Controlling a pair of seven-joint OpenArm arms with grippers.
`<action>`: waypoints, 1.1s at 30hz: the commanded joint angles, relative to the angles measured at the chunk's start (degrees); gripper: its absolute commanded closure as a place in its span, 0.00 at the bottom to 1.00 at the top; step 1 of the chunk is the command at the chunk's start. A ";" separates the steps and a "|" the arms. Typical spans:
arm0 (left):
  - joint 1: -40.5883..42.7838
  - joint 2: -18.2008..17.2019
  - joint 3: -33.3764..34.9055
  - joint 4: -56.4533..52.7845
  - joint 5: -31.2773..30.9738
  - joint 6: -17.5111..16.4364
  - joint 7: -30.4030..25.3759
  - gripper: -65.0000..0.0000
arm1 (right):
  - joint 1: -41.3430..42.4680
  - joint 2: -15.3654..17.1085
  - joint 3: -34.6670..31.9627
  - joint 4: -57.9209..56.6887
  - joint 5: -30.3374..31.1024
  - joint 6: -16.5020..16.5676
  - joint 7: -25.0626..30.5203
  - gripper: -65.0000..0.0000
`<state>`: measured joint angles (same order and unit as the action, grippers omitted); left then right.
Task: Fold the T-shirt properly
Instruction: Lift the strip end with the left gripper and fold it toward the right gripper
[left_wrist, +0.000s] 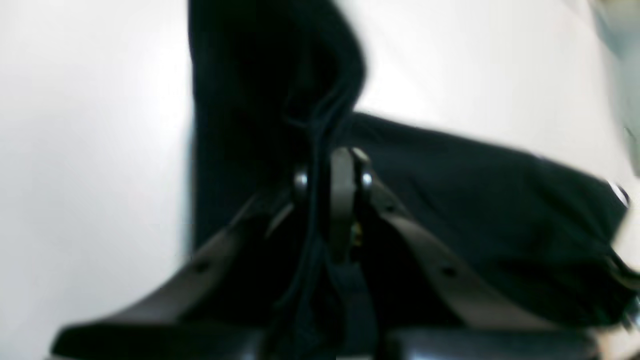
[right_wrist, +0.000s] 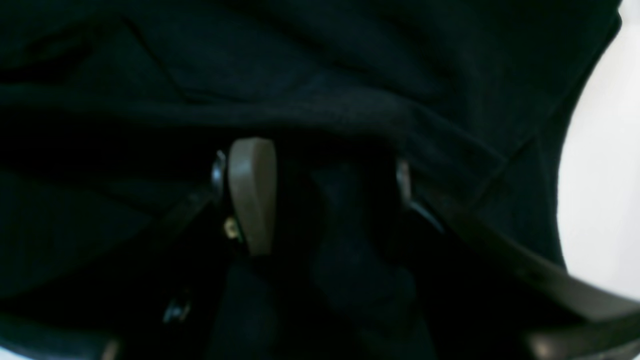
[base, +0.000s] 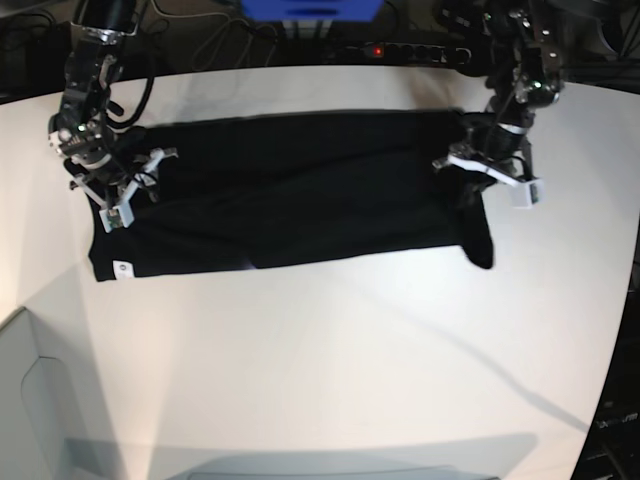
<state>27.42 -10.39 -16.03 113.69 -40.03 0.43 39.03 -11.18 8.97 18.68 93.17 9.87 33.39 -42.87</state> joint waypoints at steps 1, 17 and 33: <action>-0.30 -0.29 1.66 0.99 -0.45 -0.29 -1.36 1.00 | -0.03 0.39 0.09 0.42 -0.51 0.59 -1.39 0.54; -10.67 -0.29 26.19 -5.78 -0.36 0.32 -1.71 1.00 | -0.20 0.39 0.09 0.42 -0.51 0.59 -1.39 0.54; -16.74 3.76 32.34 -11.84 -0.36 0.32 -1.71 1.00 | -0.29 0.74 0.09 0.42 -0.51 0.59 -1.39 0.54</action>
<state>11.60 -7.09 16.21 100.86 -39.57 1.30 38.37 -11.33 9.08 18.68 93.21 9.87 33.39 -42.81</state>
